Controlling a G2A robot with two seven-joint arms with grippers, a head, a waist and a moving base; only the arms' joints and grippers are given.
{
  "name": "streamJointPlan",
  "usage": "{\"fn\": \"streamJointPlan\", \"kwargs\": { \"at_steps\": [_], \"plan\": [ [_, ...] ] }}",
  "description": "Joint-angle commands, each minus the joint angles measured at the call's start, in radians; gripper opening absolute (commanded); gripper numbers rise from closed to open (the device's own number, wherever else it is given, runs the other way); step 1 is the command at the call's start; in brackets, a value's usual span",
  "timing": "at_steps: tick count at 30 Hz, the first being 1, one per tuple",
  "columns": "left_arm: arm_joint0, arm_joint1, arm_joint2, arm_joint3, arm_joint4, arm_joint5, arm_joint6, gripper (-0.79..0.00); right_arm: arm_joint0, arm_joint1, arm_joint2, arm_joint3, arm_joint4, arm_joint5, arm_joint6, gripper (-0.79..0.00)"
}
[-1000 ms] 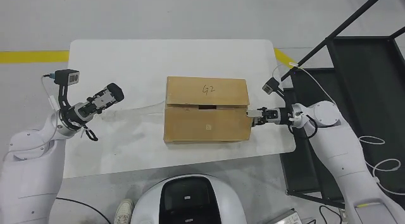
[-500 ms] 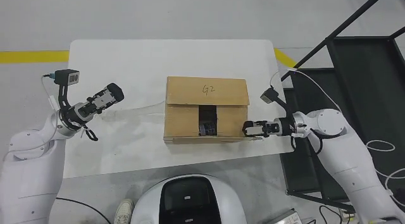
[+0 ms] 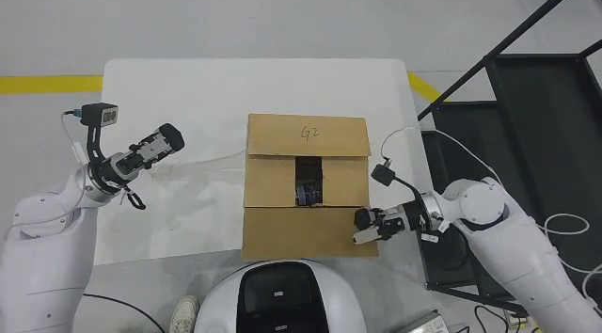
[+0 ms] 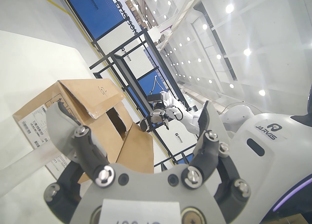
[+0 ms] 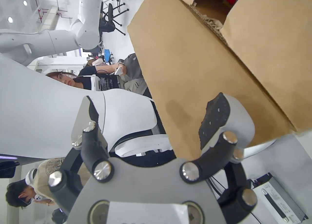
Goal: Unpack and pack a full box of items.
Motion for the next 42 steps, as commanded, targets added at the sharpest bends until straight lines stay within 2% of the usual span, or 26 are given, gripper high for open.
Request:
{"fn": "streamJointPlan", "kwargs": {
  "at_steps": [1,12,25,42],
  "plan": [
    [0.000,0.000,0.000,0.000,0.000,0.000,0.000,0.000,0.006,0.005,-0.024,-0.002,-0.014,-0.002,-0.002,0.000],
    [0.000,0.000,0.000,0.000,0.000,0.000,0.000,0.000,0.027,0.012,-0.168,-0.028,-0.172,-0.007,-0.015,0.000],
    [0.000,0.000,0.000,0.000,0.000,0.000,0.000,0.000,0.025,-0.006,-0.238,-0.054,-0.413,0.105,-0.264,0.000],
    [0.000,0.000,0.000,0.000,0.000,0.000,0.000,0.000,0.067,-0.022,-0.271,-0.005,-0.427,0.145,-0.339,0.000]
  ]
}}
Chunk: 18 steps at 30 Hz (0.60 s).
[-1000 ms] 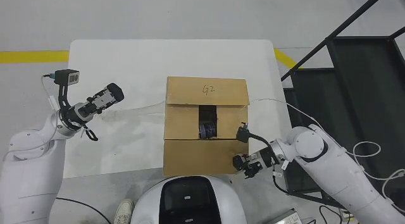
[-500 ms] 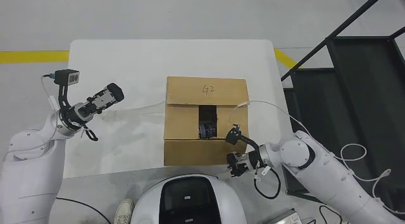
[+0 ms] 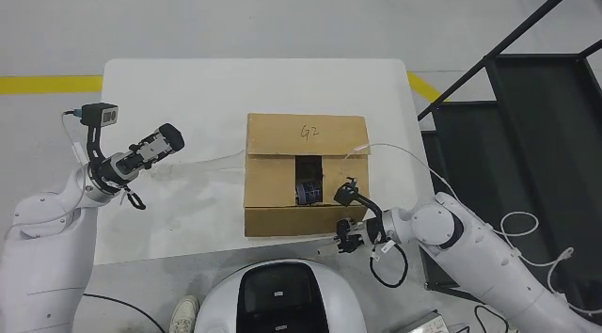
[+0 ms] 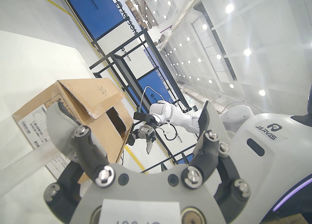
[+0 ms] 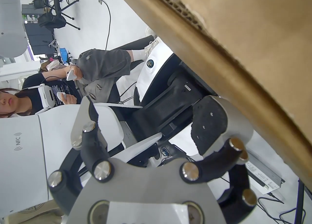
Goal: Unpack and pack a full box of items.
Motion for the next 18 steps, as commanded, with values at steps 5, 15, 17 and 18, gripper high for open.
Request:
{"fn": "streamJointPlan", "kwargs": {
  "at_steps": [5,15,17,18],
  "plan": [
    [0.000,0.000,0.000,0.000,0.000,0.000,0.000,0.000,0.001,0.006,0.012,0.016,0.115,-0.081,0.104,0.000],
    [0.008,0.000,0.003,-0.014,-0.001,0.010,0.013,0.000,-0.020,0.041,0.143,0.079,0.640,-0.129,0.359,0.000],
    [0.037,0.001,0.008,-0.053,-0.014,0.017,0.005,0.000,-0.018,0.046,0.173,0.108,0.761,-0.108,0.381,0.000],
    [0.052,0.003,0.010,-0.074,-0.026,0.020,-0.010,0.000,-0.017,0.048,0.187,0.123,0.818,-0.096,0.392,0.000]
  ]
}}
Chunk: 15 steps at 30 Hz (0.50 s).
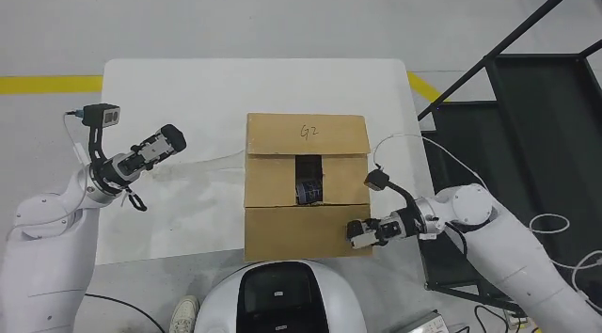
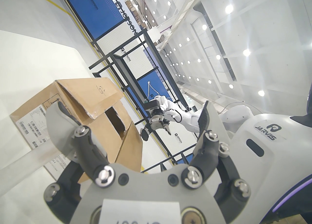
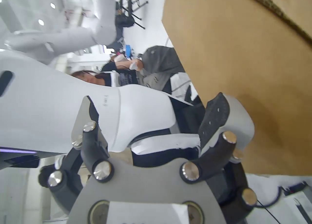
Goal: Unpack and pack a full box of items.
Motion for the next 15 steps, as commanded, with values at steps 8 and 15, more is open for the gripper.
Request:
{"fn": "streamJointPlan", "kwargs": {
  "at_steps": [8,15],
  "plan": [
    [0.091,0.007,0.076,-0.119,0.010,0.055,-0.089,0.000,0.003,0.005,0.126,0.119,0.313,0.071,0.071,0.000],
    [0.056,0.002,0.185,-0.120,0.110,0.077,-0.088,0.000,-0.016,0.004,0.158,0.127,0.334,0.074,0.074,0.000]
  ]
}}
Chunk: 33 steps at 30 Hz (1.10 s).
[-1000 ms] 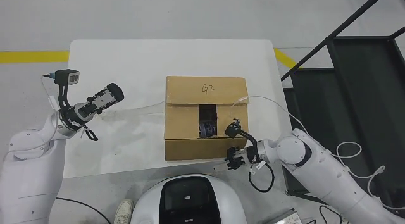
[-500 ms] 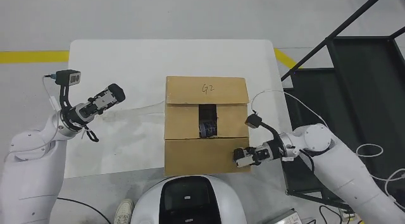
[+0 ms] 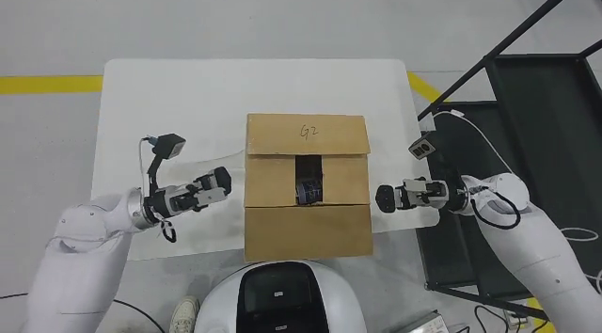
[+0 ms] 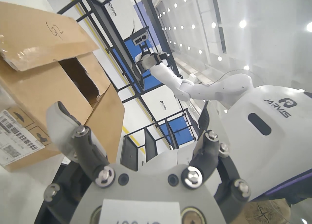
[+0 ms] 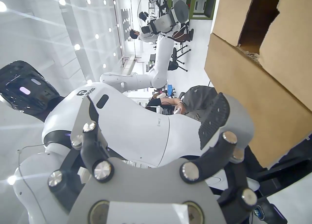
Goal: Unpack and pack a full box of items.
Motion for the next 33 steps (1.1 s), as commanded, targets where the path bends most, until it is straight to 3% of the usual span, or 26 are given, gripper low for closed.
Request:
{"fn": "streamJointPlan", "kwargs": {
  "at_steps": [1,18,25,33],
  "plan": [
    [-0.019,-0.002,0.028,0.008,0.021,0.006,0.010,0.000,0.000,0.000,-0.001,0.000,-0.001,0.000,0.000,0.000],
    [-0.021,-0.002,0.045,-0.005,0.044,0.041,0.050,0.000,0.000,0.000,-0.001,0.000,-0.001,0.000,0.000,0.000],
    [-0.141,-0.016,0.150,0.089,0.036,0.184,0.074,0.000,0.000,0.000,-0.001,0.000,-0.001,0.000,0.000,0.000],
    [-0.292,-0.043,0.263,0.263,0.033,0.240,0.108,0.000,0.000,0.000,-0.001,0.000,-0.001,0.000,0.000,0.000]
  ]
}}
